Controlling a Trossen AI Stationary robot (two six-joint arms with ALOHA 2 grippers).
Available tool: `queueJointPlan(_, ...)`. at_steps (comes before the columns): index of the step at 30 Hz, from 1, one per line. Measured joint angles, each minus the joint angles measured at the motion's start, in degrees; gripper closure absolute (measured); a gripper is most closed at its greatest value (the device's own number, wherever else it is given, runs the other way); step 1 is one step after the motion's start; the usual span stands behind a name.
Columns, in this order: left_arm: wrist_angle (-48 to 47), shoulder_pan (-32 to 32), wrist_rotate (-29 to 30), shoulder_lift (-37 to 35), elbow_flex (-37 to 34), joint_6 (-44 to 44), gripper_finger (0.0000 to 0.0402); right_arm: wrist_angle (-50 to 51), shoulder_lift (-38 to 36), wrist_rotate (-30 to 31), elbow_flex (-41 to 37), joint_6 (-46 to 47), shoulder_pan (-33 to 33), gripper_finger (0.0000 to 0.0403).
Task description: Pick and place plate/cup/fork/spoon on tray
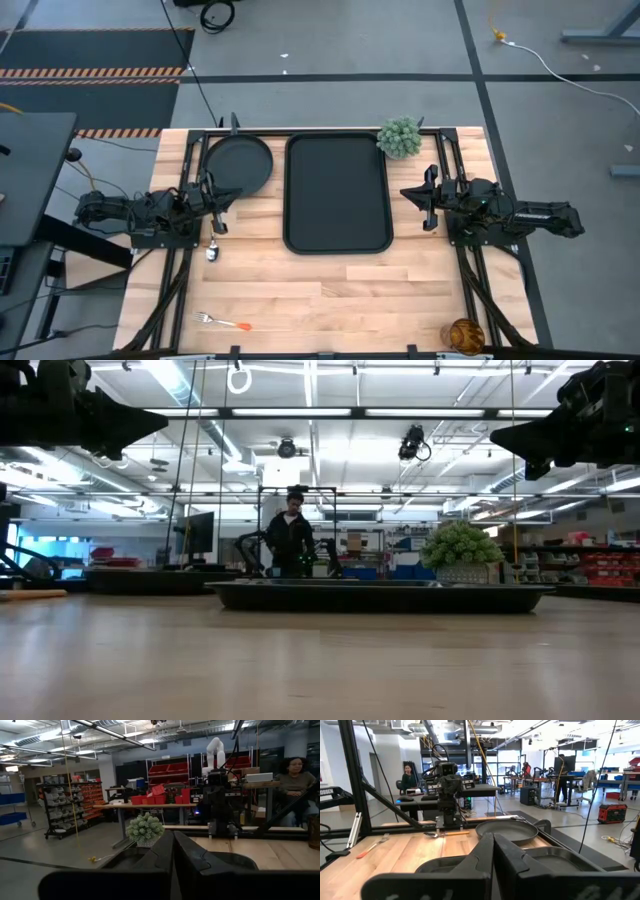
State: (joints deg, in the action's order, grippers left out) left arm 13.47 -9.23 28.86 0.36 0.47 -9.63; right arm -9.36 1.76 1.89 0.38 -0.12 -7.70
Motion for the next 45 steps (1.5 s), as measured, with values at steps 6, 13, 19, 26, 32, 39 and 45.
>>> queueJointPlan(6,0.0,0.0,0.0,0.0,0.0,0.0,0.0381,0.0,0.0,0.0,0.0,0.0,0.0,0.0386)
queueJointPlan(13,4.9,0.0,0.0,0.0,0.0,-2.6,0.0381,-0.4,0.0,0.3,0.0,-15.7,0.0,0.0386)
queueJointPlan(19,5.2,0.0,0.0,0.0,0.0,-2.6,0.0381,-1.0,0.0,0.3,0.0,-16.6,0.0,0.0386)
queueJointPlan(26,5.4,0.0,-0.1,0.0,0.0,1.3,0.0381,-11.1,0.0,0.2,0.0,-4.7,0.0,0.0386)
queueJointPlan(32,5.4,0.0,-0.1,0.0,0.0,10.6,0.0381,-10.4,1.9,1.2,0.1,14.9,0.4,0.0389)
queueJointPlan(39,5.5,0.0,-0.2,0.0,0.0,14.3,0.0381,-10.3,24.3,9.4,0.8,28.8,11.7,0.0399)
queueJointPlan(45,5.7,0.0,-0.1,0.0,0.0,14.7,0.0381,-12.8,52.2,20.8,15.2,22.1,25.8,0.0400)
